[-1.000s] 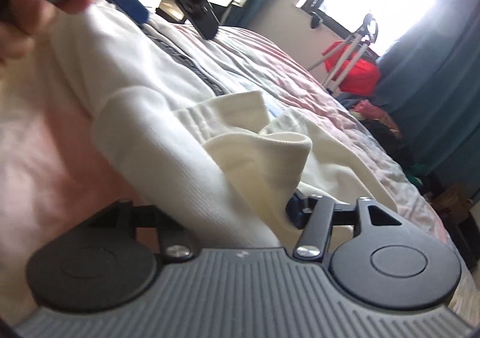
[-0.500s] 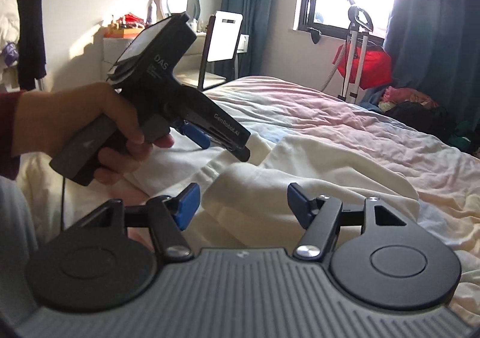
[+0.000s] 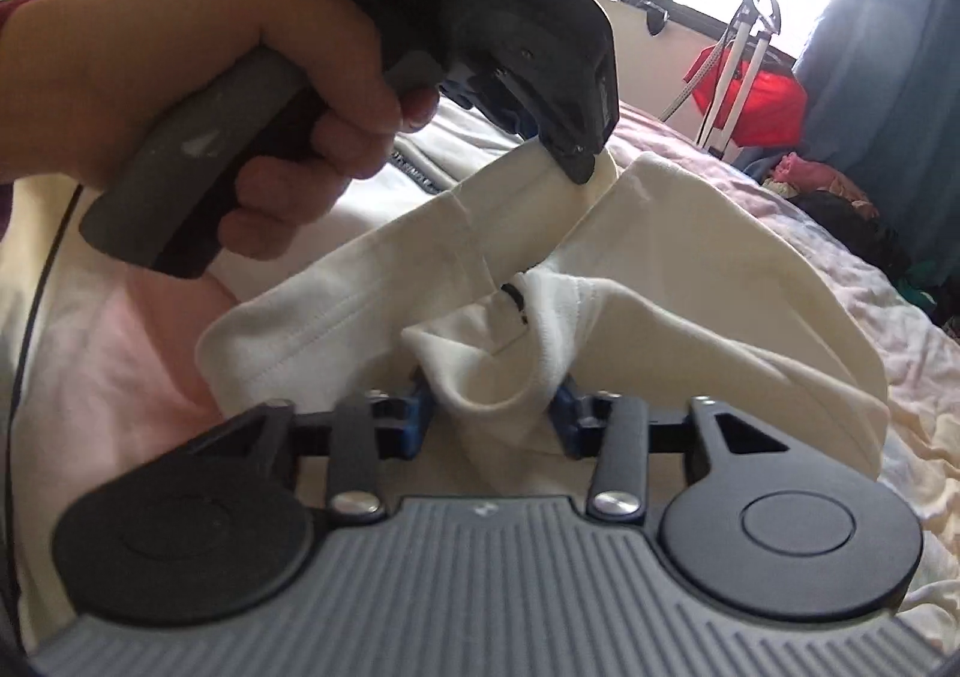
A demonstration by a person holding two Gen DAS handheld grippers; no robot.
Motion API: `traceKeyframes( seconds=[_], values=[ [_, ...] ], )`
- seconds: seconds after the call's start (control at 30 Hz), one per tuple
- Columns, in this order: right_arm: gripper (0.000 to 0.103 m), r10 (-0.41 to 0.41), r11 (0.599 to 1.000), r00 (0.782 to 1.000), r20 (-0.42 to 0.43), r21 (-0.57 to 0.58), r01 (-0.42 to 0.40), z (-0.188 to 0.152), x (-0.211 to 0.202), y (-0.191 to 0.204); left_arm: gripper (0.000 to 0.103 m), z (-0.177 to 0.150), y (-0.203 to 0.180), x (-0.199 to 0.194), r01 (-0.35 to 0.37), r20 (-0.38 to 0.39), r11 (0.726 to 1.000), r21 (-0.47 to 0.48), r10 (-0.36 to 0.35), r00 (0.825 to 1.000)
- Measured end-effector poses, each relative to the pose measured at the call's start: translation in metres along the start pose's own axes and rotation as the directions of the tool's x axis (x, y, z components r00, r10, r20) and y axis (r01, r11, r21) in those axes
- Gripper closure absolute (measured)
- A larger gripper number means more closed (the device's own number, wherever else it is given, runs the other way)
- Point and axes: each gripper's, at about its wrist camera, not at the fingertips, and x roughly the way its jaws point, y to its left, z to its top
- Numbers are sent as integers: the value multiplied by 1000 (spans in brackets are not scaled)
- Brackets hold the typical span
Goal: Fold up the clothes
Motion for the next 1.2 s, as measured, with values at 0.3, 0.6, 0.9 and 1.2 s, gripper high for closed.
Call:
traceKeyframes(
  seconds=[0.3, 0.6, 0.9, 1.2],
  values=[
    [85, 9, 1000, 999, -31, -28, -10, -6, -8, 14, 88, -6, 22, 18, -38, -93, 996, -80, 31, 995],
    [27, 205, 868, 972, 118, 436, -236, -3, -22, -55, 38, -24, 17, -44, -70, -90, 993, -99, 61, 994],
    [18, -83, 772, 973, 215, 631, -74, -12, -101, -76, 0, -61, -25, -169, -117, 94, 993, 8, 116, 989],
    [15, -177, 718, 965, 195, 696, -9, -22, -124, -82, 0, -83, 89, -205, -168, -105, 827, -537, 132, 986]
  ],
)
